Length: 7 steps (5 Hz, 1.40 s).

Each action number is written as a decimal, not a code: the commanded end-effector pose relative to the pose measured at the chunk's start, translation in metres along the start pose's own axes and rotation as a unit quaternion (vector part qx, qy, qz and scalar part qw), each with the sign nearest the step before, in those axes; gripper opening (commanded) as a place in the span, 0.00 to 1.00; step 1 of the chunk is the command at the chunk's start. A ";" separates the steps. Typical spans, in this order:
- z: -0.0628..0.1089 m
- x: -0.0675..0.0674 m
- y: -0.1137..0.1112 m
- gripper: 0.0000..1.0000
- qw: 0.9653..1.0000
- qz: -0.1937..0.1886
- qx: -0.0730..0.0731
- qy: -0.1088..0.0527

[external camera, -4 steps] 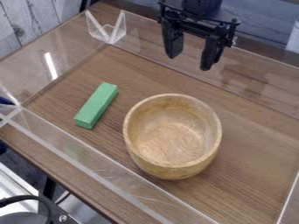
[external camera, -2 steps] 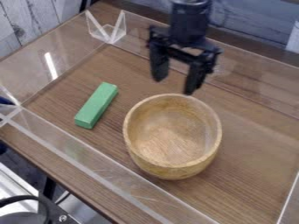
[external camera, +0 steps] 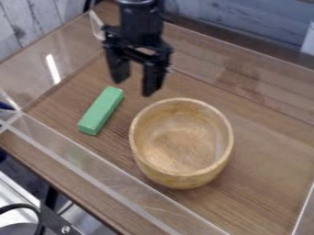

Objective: Put the green block in the brown bowl

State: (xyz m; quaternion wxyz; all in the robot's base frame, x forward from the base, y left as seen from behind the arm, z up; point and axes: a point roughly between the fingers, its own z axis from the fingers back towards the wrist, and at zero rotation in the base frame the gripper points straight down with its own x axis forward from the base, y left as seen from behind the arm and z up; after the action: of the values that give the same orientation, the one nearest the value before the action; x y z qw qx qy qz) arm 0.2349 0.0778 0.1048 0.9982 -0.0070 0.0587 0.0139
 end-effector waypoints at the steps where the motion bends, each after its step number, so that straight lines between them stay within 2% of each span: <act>1: 0.006 -0.005 0.023 1.00 0.999 -0.001 0.016 -0.033; 3: -0.015 -0.010 0.042 1.00 0.999 0.002 0.021 -0.025; 5: -0.040 -0.007 0.047 1.00 1.000 0.004 0.018 -0.021; 7: -0.035 -0.005 0.044 1.00 0.999 0.007 0.010 -0.030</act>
State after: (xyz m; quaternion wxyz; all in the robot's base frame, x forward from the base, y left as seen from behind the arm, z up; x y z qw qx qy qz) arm 0.2186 0.1155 0.0570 0.9984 -0.0087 0.0535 0.0166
